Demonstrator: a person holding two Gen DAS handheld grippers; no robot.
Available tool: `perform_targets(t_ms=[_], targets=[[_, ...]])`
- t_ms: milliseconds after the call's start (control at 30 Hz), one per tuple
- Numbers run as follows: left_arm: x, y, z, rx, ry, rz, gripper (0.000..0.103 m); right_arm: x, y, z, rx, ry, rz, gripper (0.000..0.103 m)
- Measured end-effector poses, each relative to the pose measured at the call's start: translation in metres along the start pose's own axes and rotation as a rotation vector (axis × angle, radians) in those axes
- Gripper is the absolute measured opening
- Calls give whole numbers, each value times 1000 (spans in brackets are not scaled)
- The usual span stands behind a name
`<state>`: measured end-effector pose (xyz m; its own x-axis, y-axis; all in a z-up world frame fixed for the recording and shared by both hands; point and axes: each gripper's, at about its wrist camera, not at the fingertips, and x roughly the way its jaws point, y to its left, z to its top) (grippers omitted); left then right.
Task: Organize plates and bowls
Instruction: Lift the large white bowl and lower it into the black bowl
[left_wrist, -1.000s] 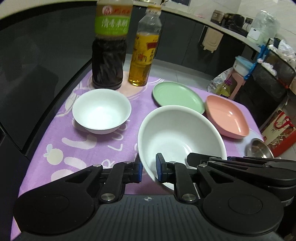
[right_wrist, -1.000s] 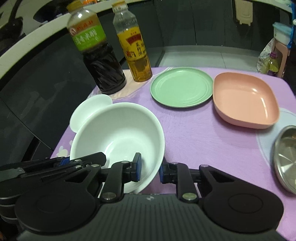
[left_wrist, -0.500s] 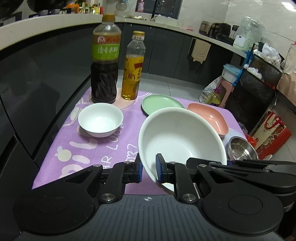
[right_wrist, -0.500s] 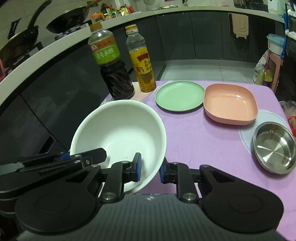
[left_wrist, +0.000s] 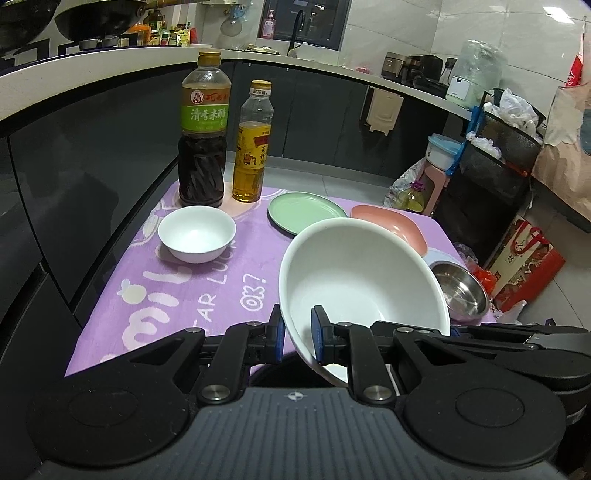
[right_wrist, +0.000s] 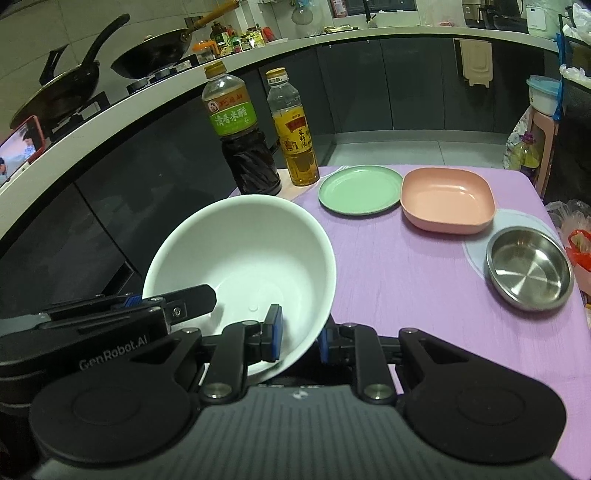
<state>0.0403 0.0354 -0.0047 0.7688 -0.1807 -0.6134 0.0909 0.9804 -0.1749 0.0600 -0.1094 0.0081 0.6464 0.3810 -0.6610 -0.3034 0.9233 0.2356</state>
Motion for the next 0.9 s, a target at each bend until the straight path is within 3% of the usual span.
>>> perform_targets(t_ms=[500,900], targets=[[-22,-3,-51,25,59,-42,14,-26,3,-46,-4,-10,-6,22],[-12,5,-68,9,137,-44,15,-15,-2,-65,41,55,17,22]])
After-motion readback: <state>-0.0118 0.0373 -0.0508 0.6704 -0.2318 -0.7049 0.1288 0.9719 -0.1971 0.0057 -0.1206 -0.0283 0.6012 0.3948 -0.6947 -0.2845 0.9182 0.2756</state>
